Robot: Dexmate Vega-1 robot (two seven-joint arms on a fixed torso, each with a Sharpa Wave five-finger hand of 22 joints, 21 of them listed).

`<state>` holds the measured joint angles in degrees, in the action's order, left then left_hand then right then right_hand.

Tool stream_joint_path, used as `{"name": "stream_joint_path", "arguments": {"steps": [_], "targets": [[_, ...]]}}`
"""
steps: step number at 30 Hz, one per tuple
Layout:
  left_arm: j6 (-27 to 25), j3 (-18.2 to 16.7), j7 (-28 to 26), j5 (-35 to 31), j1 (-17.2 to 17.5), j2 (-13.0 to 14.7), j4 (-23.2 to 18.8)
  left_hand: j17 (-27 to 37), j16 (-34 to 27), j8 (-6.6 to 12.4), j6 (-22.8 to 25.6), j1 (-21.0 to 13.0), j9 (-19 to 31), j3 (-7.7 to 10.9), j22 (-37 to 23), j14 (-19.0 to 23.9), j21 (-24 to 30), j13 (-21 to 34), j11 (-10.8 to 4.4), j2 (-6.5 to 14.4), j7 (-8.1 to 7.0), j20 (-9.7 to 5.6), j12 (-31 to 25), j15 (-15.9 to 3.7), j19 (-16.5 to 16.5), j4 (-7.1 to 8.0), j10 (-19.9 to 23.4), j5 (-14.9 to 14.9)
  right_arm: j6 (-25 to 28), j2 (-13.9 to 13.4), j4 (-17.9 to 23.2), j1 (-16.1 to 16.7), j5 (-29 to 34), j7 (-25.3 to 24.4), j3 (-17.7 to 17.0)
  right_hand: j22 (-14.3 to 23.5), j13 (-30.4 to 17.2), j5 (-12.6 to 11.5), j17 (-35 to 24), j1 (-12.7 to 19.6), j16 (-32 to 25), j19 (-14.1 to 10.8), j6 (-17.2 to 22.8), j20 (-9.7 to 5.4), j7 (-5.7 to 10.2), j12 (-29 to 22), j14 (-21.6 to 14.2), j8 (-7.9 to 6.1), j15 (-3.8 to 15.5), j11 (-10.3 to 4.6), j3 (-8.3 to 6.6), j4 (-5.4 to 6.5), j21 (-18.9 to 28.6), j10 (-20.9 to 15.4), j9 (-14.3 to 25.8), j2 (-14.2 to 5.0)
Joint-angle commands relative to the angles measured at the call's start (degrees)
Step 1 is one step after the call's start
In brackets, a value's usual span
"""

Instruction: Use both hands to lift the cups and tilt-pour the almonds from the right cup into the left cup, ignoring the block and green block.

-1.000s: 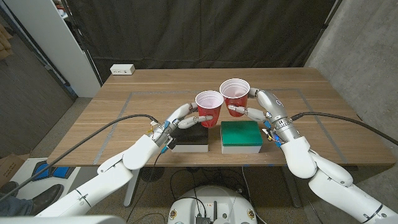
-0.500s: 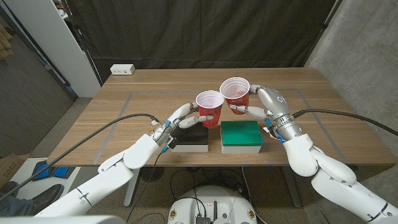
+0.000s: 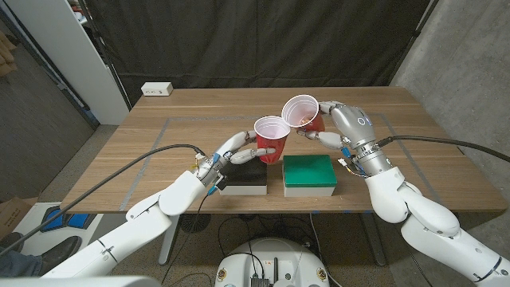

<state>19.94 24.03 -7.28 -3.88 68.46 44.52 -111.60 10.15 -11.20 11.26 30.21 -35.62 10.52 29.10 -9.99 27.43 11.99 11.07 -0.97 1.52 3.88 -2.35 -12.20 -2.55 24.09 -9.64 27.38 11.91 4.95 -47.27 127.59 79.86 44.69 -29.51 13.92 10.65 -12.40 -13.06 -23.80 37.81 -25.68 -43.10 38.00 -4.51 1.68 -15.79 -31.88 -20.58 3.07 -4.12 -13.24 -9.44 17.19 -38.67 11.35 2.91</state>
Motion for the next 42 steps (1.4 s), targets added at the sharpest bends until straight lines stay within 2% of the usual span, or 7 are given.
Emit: {"name": "stream_joint_path", "arguments": {"steps": [1,17,42], "targets": [[-0.28,0.41,0.23,-0.62,-0.53,-0.14,-0.69,0.03,0.08,0.2,0.53,0.02,0.18,0.49,-0.28,0.56,0.09,0.07,0.03,0.47,0.07,-1.28,0.14,-2.63,0.58,0.03,0.4,0.24,3.54,-1.59,1.44,-1.27,6.04,0.01,0.93,0.19,-0.1,0.3,-0.36,0.77,-0.29,-0.53,0.02,-0.75,0.5,0.19,-0.46,-0.22,5.79,-0.54,-0.05,-0.05,0.46,-0.07,0.15,0.01],[-0.61,0.07,-0.28,-0.48,-0.04,-0.01,-0.91,0.03,0.13,0.15,0.66,0.04,0.19,0.55,-0.29,0.63,0.08,0.07,0.0,0.53,-0.05,-1.24,0.23,-2.73,0.68,0.05,0.37,0.25,7.8,-3.22,2.37,-2.75,13.35,-0.03,1.94,0.19,-0.14,0.5,-0.62,1.07,-0.48,-0.59,0.13,-1.02,1.16,0.38,-0.76,-0.2,6.51,-0.91,-0.02,0.21,0.42,-0.35,0.16,-0.04],[0.06,-0.19,-0.3,-0.85,-0.47,-0.26,-0.97,0.01,0.21,0.05,0.79,0.06,0.19,0.67,-0.29,0.71,0.03,0.08,-0.08,0.59,0.0,-1.22,0.3,-2.7,0.72,0.03,0.49,0.27,11.62,-6.4,2.16,-7.72,28.97,0.51,6.12,0.19,-0.45,0.6,-0.5,1.83,0.21,-0.69,-0.36,-1.77,2.72,0.9,-0.6,0.05,7.4,-2.16,-0.57,0.49,0.37,0.0,0.2,-0.56]]}}
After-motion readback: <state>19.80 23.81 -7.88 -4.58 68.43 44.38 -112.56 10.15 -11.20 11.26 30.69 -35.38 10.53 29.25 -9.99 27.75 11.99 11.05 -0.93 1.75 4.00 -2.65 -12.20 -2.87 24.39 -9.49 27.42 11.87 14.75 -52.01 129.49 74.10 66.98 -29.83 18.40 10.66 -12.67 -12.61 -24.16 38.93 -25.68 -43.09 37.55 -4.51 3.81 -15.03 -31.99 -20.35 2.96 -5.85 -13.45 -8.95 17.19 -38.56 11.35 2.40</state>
